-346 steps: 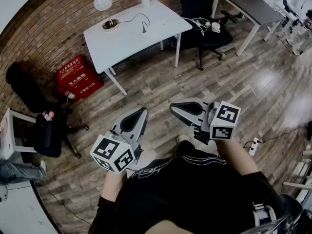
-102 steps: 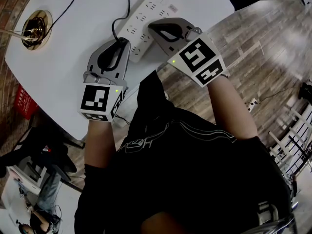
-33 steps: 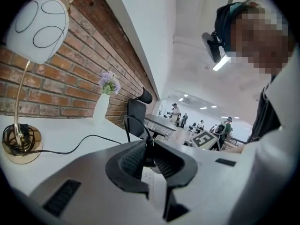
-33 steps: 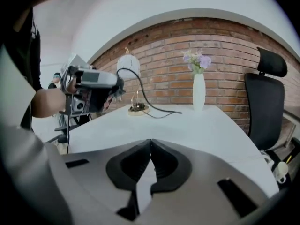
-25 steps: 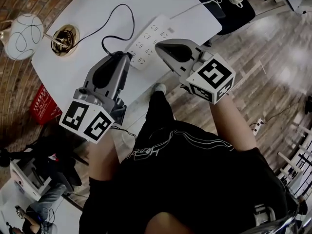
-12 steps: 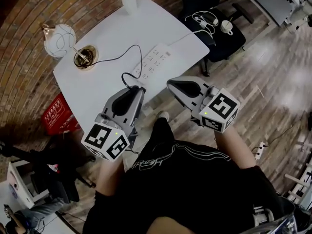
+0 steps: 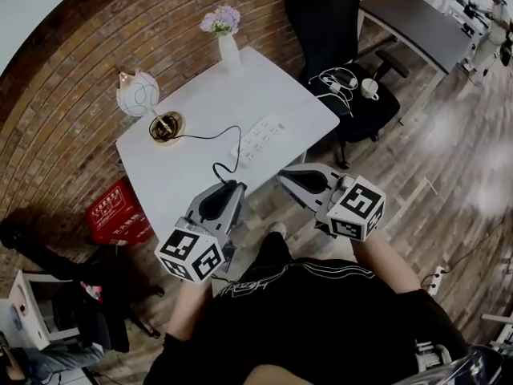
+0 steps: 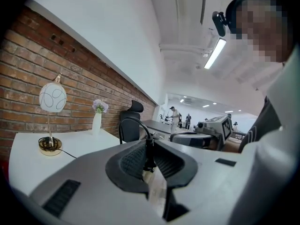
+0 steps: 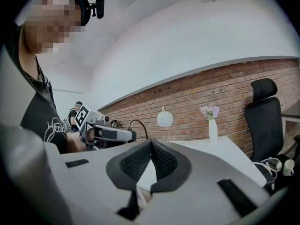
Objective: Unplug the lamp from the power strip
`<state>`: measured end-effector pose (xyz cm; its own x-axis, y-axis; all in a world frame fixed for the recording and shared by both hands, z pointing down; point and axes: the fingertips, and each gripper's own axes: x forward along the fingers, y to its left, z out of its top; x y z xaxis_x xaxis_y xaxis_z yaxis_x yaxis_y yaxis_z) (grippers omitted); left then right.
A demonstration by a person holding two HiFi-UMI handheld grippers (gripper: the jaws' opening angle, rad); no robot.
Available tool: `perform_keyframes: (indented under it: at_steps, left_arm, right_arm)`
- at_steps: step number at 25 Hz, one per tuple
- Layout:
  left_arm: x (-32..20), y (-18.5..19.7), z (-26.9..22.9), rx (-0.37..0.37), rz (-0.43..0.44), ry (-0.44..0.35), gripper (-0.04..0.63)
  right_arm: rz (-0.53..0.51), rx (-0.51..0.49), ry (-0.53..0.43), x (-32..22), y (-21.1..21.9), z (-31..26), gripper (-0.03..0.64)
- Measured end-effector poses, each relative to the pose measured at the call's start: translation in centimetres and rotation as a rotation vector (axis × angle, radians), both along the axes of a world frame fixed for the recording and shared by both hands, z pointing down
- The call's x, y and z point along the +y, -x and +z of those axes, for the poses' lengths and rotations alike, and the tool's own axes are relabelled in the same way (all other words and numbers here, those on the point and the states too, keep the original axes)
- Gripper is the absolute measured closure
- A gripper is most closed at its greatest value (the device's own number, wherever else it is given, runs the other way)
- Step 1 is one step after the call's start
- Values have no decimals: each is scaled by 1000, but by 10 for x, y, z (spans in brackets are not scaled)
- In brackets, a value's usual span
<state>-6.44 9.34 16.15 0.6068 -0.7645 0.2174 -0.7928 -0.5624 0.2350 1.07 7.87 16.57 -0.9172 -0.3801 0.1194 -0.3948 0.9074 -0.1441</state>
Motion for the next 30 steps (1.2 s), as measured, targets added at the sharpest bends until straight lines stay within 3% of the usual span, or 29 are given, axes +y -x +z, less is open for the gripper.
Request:
perform_keyframes:
  at_steps: [7,15,19,30]
  left_arm:
    - [17,-2,-3,-17,-3,-17,549]
    - [25,-4,-2,-23,1,-18,549]
    - [28,-3,-3,-22,-4,-25,549]
    - [30,2,-2,-19,-12,-28,549]
  right_arm:
    - [-15,-48,26,15,-2,-8,620]
    - [-69,-42,-8,31,6,-10,621]
    - [-54,1,-19,30,5,-5,621]
    - [-50,-6,-6,30,8,-5,621]
